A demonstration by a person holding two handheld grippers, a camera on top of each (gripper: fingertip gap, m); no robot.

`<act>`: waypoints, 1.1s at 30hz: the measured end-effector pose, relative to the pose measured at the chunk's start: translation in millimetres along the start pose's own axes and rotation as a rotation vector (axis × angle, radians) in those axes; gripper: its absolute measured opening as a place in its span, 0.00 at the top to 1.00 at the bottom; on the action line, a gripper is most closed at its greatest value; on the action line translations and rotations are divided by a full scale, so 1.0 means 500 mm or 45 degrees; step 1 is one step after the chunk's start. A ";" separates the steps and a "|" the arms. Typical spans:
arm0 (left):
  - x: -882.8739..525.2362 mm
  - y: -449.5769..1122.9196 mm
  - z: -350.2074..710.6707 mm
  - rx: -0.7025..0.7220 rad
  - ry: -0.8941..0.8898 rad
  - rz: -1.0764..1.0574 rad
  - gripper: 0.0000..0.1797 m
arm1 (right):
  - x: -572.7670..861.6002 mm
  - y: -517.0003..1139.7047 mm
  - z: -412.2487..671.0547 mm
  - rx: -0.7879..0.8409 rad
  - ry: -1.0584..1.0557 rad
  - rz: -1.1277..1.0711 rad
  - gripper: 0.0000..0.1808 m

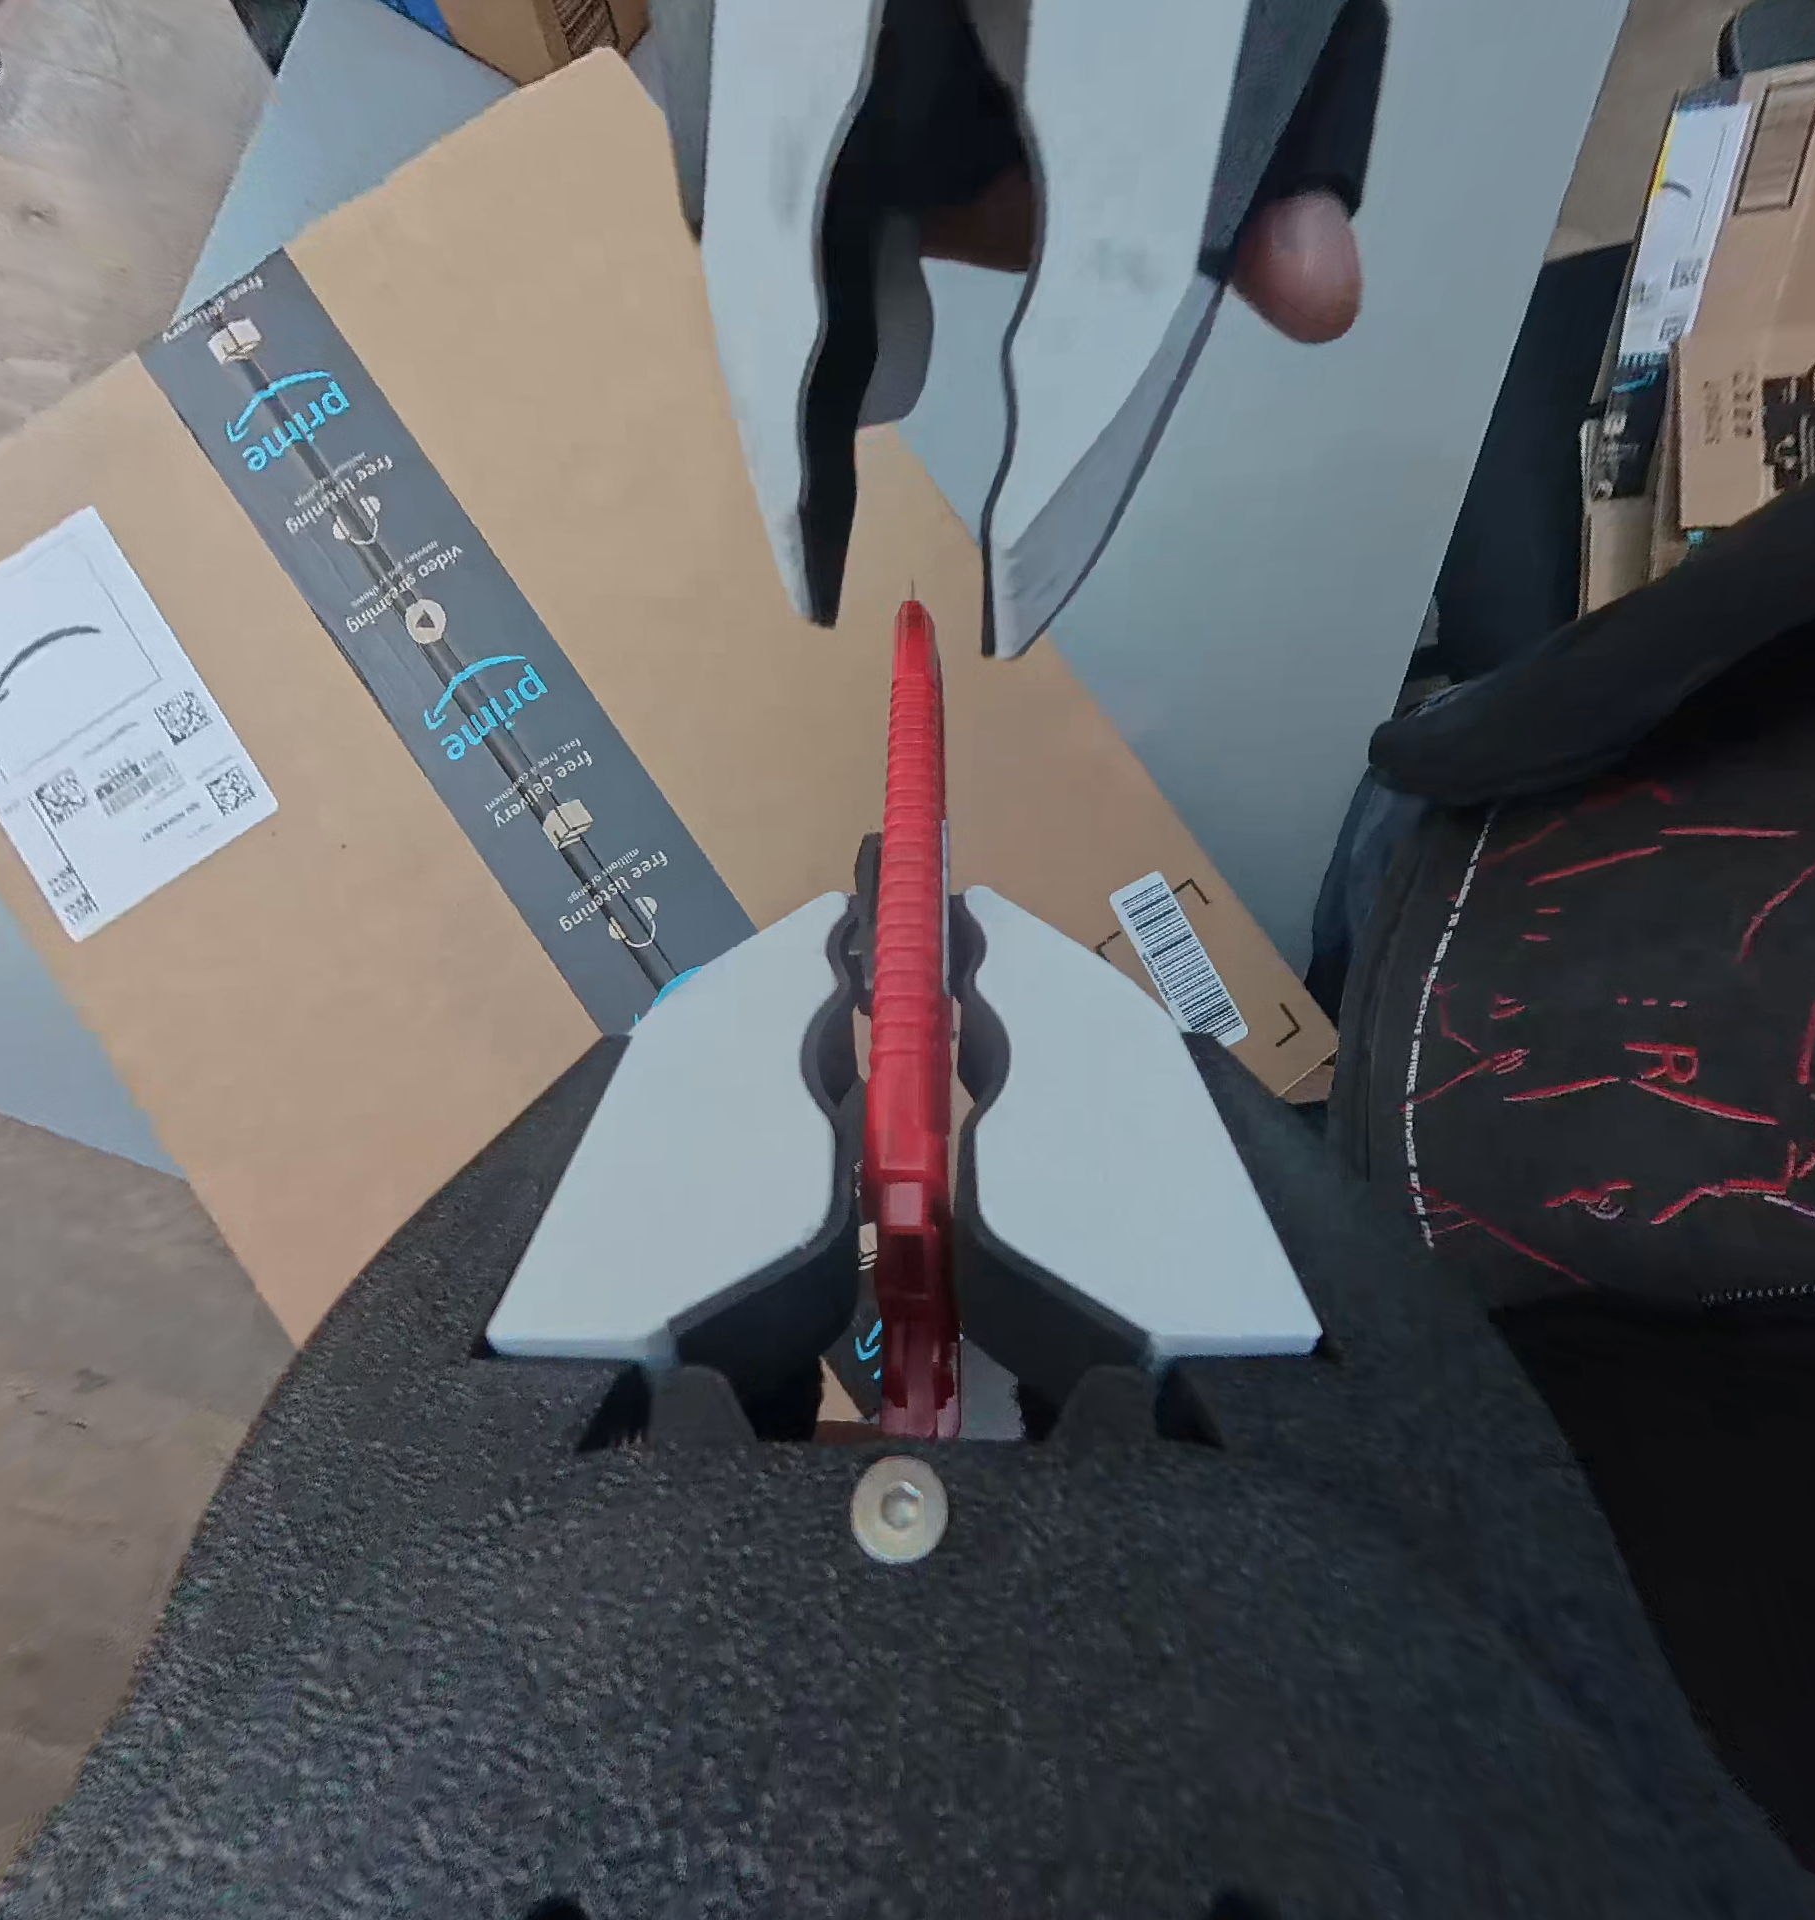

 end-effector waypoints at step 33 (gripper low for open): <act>-0.014 0.041 -0.096 1.267 -0.998 -0.553 0.73 | -0.005 0.065 -0.021 0.867 0.495 0.396 0.95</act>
Point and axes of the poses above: each gripper's, where its closed fingertips meet, y out along the fingers, z out of its top, x = y × z across the jaws, the point moved 10 cm from there along -y, back along the fingers, and after that the axes turned 3 degrees about y, right-handed, at the moved point
